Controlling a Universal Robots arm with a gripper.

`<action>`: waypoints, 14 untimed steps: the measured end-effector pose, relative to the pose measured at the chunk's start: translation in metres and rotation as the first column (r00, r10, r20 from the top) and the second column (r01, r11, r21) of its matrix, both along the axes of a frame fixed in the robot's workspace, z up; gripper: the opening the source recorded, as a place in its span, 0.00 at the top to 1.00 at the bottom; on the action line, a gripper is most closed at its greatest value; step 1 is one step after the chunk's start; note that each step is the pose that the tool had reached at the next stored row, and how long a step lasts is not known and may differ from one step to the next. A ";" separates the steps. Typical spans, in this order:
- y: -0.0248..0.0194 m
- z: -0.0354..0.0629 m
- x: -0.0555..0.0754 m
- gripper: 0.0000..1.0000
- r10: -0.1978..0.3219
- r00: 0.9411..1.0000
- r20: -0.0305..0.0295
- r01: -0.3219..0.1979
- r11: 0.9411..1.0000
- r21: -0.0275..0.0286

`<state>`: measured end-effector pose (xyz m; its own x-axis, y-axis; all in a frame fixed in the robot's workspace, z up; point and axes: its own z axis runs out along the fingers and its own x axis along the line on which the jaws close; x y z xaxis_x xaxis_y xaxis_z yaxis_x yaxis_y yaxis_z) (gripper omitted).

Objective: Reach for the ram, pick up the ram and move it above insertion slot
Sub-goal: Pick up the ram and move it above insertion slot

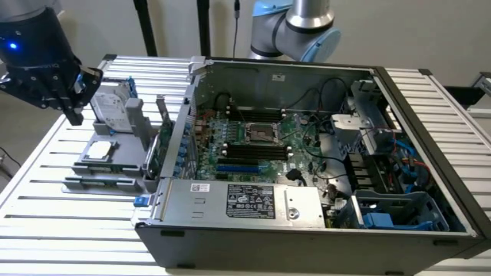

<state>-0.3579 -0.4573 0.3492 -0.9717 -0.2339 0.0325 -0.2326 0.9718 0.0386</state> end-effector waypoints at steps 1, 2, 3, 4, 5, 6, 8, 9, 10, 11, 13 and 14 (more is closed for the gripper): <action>0.0000 -0.0001 0.000 0.89 0.018 1.000 0.000 -0.018 1.000 0.000; 0.0000 -0.0002 0.000 0.89 0.036 0.999 0.000 -0.036 0.999 0.000; 0.0000 -0.0003 0.000 0.89 0.055 0.998 0.000 -0.055 0.998 0.000; 0.0000 -0.0004 0.000 0.89 0.073 0.997 0.000 -0.073 0.997 0.000; 0.0000 -0.0005 0.000 0.89 0.091 0.996 0.000 -0.091 0.996 0.000; 0.0000 -0.0006 0.000 0.89 0.109 0.994 0.000 -0.109 0.994 0.000; 0.0000 -0.0008 0.000 0.89 0.145 0.989 0.000 -0.145 0.989 0.000; 0.0000 -0.0010 0.000 0.89 0.163 0.987 0.000 -0.163 0.987 0.000; 0.0000 -0.0011 0.000 0.89 0.180 0.984 0.000 -0.180 0.984 0.000; 0.0000 -0.0012 0.000 0.89 0.198 0.980 0.000 -0.198 0.980 0.000; 0.0000 -0.0014 0.000 0.89 0.235 0.972 0.000 -0.235 0.972 0.000; 0.0000 -0.0015 0.000 0.89 0.252 0.968 0.000 -0.252 0.968 0.000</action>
